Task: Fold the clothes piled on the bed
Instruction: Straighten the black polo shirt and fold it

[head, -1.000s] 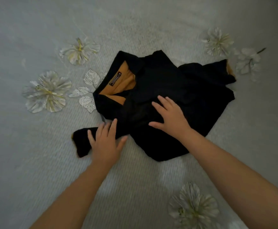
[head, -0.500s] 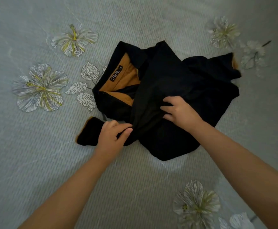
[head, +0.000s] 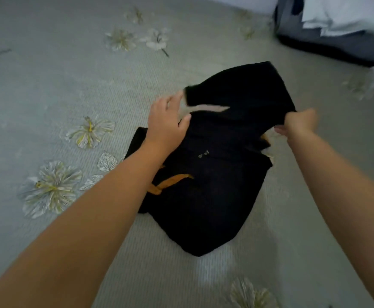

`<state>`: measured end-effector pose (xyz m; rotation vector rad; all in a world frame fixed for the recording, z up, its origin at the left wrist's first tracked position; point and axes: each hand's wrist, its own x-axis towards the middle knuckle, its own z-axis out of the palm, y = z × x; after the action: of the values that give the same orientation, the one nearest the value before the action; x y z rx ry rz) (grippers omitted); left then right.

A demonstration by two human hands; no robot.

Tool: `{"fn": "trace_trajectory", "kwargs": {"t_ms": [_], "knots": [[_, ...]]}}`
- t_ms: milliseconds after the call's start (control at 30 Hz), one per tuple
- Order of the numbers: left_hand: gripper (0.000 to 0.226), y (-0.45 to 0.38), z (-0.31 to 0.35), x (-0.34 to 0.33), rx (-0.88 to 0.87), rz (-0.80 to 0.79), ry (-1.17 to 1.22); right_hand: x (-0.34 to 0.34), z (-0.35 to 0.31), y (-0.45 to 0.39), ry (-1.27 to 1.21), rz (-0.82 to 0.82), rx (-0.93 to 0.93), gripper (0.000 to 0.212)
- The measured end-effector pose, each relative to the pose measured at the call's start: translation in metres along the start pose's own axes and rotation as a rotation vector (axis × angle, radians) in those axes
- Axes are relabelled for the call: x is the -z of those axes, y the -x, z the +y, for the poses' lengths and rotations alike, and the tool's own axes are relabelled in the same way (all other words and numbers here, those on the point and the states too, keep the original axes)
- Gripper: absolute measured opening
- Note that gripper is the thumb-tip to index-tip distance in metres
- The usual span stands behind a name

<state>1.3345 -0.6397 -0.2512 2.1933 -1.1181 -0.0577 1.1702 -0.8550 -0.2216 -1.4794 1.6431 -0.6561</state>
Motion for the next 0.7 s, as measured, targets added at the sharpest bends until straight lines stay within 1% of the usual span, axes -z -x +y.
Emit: {"fn": "trace_trajectory", "kwargs": {"t_ms": [33,67,100,133,167,233,300,333,367,433,500,567,633,667,700], "knots": [[0.06,0.014,-0.007,-0.008,0.025,-0.066,-0.042,0.0,0.013,0.002,-0.074,-0.001,-0.103,0.035],[0.058,0.033,-0.019,-0.016,0.071,-0.134,-0.094,-0.005,0.03,0.008,-0.022,-0.026,-0.118,0.042],[0.057,0.056,-0.033,-0.024,0.146,-0.199,-0.135,-0.015,0.048,0.017,0.124,-0.079,-0.053,0.046],[0.056,0.081,-0.046,-0.029,0.231,-0.238,-0.163,-0.026,0.062,0.03,0.284,-0.158,0.044,0.046],[0.055,0.105,-0.057,-0.032,0.291,-0.239,-0.188,-0.038,0.073,0.043,0.436,-0.251,0.15,0.044],[0.049,0.147,-0.073,-0.039,0.336,-0.176,-0.238,-0.066,0.086,0.067,0.644,-0.456,0.373,0.037],[0.05,0.177,-0.079,-0.039,0.333,-0.115,-0.251,-0.099,0.091,0.085,0.736,-0.596,0.614,0.037],[0.053,0.187,-0.079,-0.039,0.333,-0.118,-0.222,-0.114,0.09,0.092,0.763,-0.639,0.732,0.039],[0.056,0.195,-0.079,-0.04,0.36,-0.119,-0.189,-0.128,0.09,0.096,0.804,-0.682,0.825,0.043],[0.067,0.201,-0.078,-0.045,0.478,-0.148,-0.15,-0.154,0.087,0.099,0.924,-0.738,0.958,0.053],[0.076,0.193,-0.072,-0.05,0.559,-0.175,-0.167,-0.177,0.076,0.098,1.054,-0.74,1.03,0.065],[0.078,0.176,-0.067,-0.052,0.683,-0.241,-0.133,-0.198,0.065,0.092,1.15,-0.742,1.017,0.074],[0.079,0.162,-0.069,-0.057,0.821,-0.213,0.058,-0.212,0.055,0.083,1.226,-0.758,0.984,0.084],[0.076,0.159,-0.073,-0.058,0.85,-0.164,0.162,-0.217,0.051,0.078,1.249,-0.774,0.975,0.089],[0.07,0.157,-0.079,-0.058,0.839,-0.103,0.247,-0.221,0.047,0.074,1.266,-0.799,0.972,0.092]]}}
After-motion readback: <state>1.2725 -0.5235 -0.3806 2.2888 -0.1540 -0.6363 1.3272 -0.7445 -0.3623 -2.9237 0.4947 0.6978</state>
